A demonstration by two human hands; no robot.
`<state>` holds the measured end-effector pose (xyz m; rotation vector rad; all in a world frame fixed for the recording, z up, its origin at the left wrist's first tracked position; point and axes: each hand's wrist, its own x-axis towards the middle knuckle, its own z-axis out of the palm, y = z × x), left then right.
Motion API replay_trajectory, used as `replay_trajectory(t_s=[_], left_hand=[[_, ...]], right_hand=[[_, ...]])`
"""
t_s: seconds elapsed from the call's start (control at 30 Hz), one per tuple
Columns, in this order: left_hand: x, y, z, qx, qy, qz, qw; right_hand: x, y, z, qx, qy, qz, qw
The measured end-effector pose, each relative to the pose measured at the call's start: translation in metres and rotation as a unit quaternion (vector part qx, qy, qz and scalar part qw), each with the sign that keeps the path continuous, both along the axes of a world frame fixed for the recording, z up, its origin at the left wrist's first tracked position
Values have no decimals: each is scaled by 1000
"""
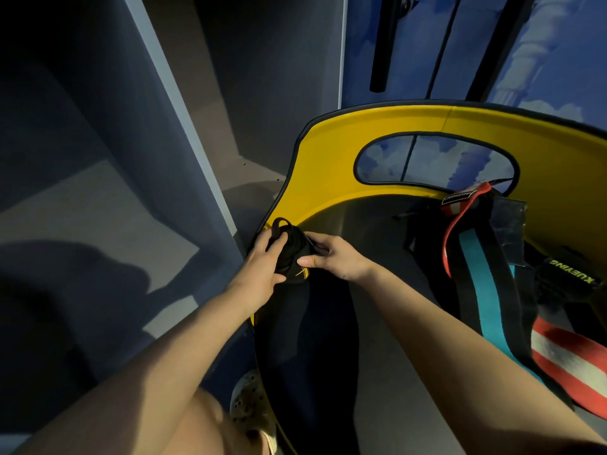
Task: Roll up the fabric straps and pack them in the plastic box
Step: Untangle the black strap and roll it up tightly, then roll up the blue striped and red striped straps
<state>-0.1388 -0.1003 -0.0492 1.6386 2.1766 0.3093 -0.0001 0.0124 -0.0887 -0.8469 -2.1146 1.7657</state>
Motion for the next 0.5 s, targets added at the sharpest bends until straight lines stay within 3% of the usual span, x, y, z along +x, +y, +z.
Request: replay_trajectory(t_s=[0.23, 0.5], left_hand=[[-8, 5, -1, 2, 36, -42, 998], [-8, 14, 9, -70, 91, -53, 992]], right_hand=[[-9, 8, -2, -26, 16, 25, 999], [-10, 1, -7, -13, -5, 15, 1000]])
